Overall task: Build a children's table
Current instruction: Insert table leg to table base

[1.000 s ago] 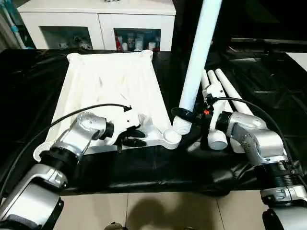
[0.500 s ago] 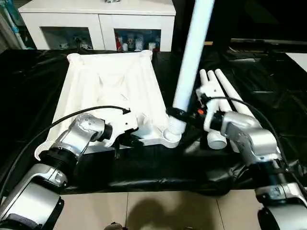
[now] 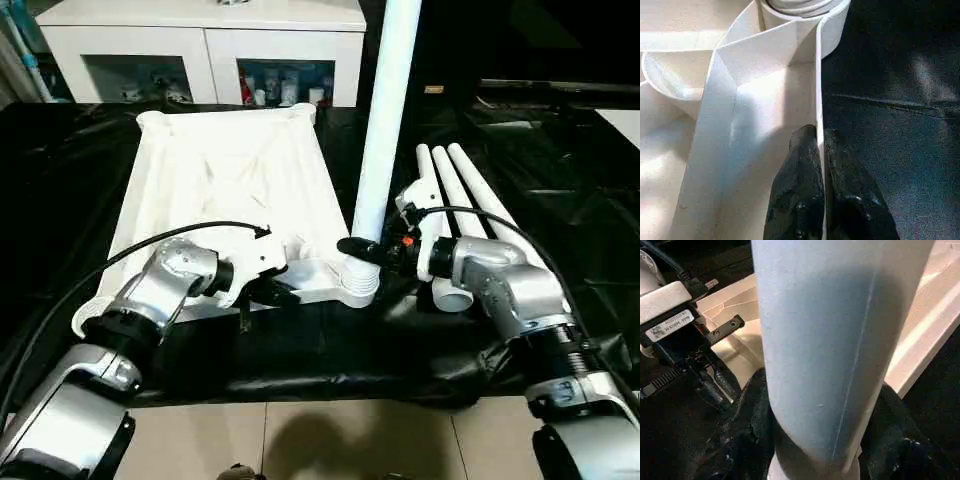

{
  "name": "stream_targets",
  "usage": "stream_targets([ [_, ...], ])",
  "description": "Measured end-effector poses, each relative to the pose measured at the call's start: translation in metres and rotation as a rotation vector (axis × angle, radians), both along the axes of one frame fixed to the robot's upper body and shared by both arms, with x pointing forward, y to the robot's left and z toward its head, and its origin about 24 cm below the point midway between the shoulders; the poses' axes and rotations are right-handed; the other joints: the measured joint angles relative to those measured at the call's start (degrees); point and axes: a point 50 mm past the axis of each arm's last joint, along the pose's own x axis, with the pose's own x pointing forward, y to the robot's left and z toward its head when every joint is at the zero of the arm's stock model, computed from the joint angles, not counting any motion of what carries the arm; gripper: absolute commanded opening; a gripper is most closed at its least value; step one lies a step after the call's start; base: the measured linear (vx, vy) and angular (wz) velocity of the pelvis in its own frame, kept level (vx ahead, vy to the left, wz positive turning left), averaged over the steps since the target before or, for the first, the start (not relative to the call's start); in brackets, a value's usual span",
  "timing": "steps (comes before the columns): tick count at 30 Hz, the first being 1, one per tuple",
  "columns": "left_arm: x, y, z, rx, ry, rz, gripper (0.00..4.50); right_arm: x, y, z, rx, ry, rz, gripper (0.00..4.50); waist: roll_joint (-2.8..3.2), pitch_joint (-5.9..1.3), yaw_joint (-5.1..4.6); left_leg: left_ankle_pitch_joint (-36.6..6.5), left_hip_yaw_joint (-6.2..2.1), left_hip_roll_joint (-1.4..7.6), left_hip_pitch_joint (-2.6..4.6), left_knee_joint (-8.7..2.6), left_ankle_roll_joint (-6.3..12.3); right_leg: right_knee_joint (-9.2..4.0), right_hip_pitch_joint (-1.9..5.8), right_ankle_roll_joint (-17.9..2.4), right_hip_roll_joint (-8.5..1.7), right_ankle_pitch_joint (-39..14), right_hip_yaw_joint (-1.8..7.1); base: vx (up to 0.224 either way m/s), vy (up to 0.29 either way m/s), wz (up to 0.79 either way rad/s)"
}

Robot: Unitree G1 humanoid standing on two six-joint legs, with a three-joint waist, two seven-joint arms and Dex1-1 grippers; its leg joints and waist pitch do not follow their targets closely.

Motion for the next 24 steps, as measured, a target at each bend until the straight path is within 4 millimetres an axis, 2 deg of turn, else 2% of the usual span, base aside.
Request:
stream_targets([
  [17,-0.0075,0.0084,-0.002,-0.046,-0.025,0.026,0.0,0.0044,0.0057,-0.0026,0.013,0.007,0.026,1.85,-0.24,-0.09,-1.21,0.0,0.03,-0.01,0.0,-0.05,0.01,-0.04,0.0,0.04,-0.01,-0.03,0.01,0.0,0.0,0.0],
  [24,-0.0075,0.009,-0.0021,-0.041,-0.026,0.027,0.0,0.0066,0.0043,-0.0065,0.059,0.042,0.0,1.85,-0.39,-0.18,-1.31,0.0,0.04,-0.01,0.01,-0.07,0.01,-0.05,0.0,0.03,-0.01,-0.03,0.01,0.0,0.0,0.0],
])
